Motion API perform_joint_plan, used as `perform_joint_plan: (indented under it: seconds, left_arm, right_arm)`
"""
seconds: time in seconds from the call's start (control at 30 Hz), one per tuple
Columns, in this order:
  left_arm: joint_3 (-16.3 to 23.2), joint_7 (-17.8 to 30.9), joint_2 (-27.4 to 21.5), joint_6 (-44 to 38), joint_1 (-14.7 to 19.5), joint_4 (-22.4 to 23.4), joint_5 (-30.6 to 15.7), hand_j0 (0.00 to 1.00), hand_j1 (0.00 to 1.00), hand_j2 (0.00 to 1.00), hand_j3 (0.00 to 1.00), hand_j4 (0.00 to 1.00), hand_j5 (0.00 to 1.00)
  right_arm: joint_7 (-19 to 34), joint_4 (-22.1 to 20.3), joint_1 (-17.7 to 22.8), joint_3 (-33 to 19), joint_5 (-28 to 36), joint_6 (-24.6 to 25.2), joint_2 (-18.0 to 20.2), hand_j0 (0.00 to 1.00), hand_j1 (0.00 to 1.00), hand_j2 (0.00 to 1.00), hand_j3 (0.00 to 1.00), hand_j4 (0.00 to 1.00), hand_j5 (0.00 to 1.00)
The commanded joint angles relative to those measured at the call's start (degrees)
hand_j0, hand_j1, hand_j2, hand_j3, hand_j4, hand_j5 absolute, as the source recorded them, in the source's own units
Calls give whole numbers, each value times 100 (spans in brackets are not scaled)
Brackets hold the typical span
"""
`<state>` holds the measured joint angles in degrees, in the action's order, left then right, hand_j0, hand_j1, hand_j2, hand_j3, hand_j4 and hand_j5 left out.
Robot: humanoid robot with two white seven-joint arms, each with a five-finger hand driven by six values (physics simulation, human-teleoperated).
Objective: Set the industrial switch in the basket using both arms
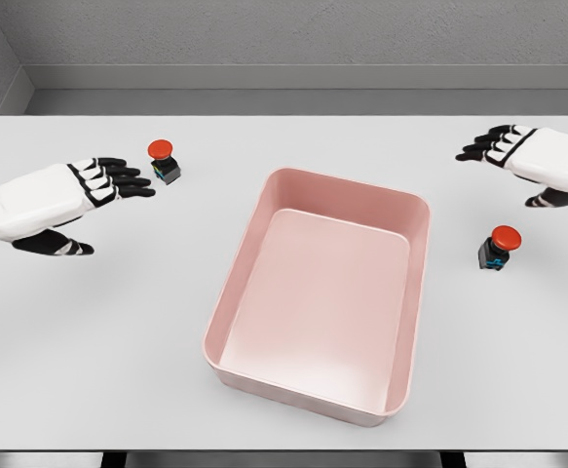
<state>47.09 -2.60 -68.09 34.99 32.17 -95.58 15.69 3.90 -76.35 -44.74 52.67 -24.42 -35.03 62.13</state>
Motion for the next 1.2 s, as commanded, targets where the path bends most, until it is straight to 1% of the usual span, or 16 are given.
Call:
perform_joint_plan:
  seconds: [0.0,0.1,0.2,0.23,0.27,0.3,0.33,0.37,0.4,0.5,0.6,0.73,0.87,0.93,1.0,1.17]
  left_arm:
    - [11,-3,-12,1,0,5,-39,100,100,100,100,100,100]
    - [72,-3,-12,1,17,40,-74,100,100,100,100,100,100]
    - [387,102,-20,1,631,154,-57,100,100,100,100,100,100]
    - [765,146,-12,1,1009,233,-65,100,100,100,100,100,100]
    - [1170,129,59,1,1379,567,-83,100,100,100,100,100,100]
    - [1188,129,287,1,1406,830,-39,100,100,100,100,100,100]
    - [1171,286,577,1,1432,1208,-30,100,100,100,100,100,100]
    - [1162,891,718,1,1546,1262,-48,100,100,100,100,100,100]
    - [1162,1885,1025,-124,1792,1262,-57,100,100,100,100,100,100]
    - [1469,2010,1280,-150,2126,1604,-57,100,100,100,100,100,100]
    - [1478,2071,1597,-361,2460,1771,-83,100,100,100,100,100,100]
    - [1496,2071,2168,-1284,2583,2017,-31,100,100,100,100,100,100]
    - [1610,2080,2616,-1538,2671,2237,180,100,100,100,100,100,100]
    - [1777,2080,2950,-1785,2707,2738,356,100,100,100,100,100,100]
    - [1839,2071,2986,-1803,2724,2782,374,100,100,100,100,100,100]
    - [1962,2071,2924,-1979,2751,2773,479,100,100,100,100,100,100]
  right_arm:
    - [-3,24,0,-2,7,3,9,100,100,100,100,100,100]
    - [-3,33,70,-11,-89,3,36,100,100,100,100,100,100]
    - [-3,41,140,-46,-353,3,80,100,100,100,100,100,100]
    - [-3,50,184,-55,-370,3,88,100,100,100,100,100,100]
    - [-3,94,193,-64,-379,3,141,100,100,100,100,100,100]
    - [-3,103,193,-64,-406,3,176,100,100,100,100,100,100]
    - [-3,112,211,-55,-467,3,194,100,100,100,100,100,100]
    - [-3,112,246,-55,-476,3,194,100,100,100,100,100,100]
    - [-3,112,272,-55,-476,3,203,100,100,100,100,100,100]
    - [-3,103,378,-28,-537,3,203,100,100,100,100,100,100]
    - [-3,85,474,-46,-555,3,212,100,100,100,100,100,100]
    - [-3,15,545,-20,-555,3,361,100,100,100,100,100,100]
    - [-3,-64,677,-72,-555,3,379,100,100,100,100,100,100]
    - [-12,-240,712,-81,-546,3,405,100,100,100,100,100,100]
    - [-38,-468,738,-72,-537,3,633,100,100,100,100,100,100]
    - [-38,-477,738,-72,-537,3,642,100,100,100,100,100,100]
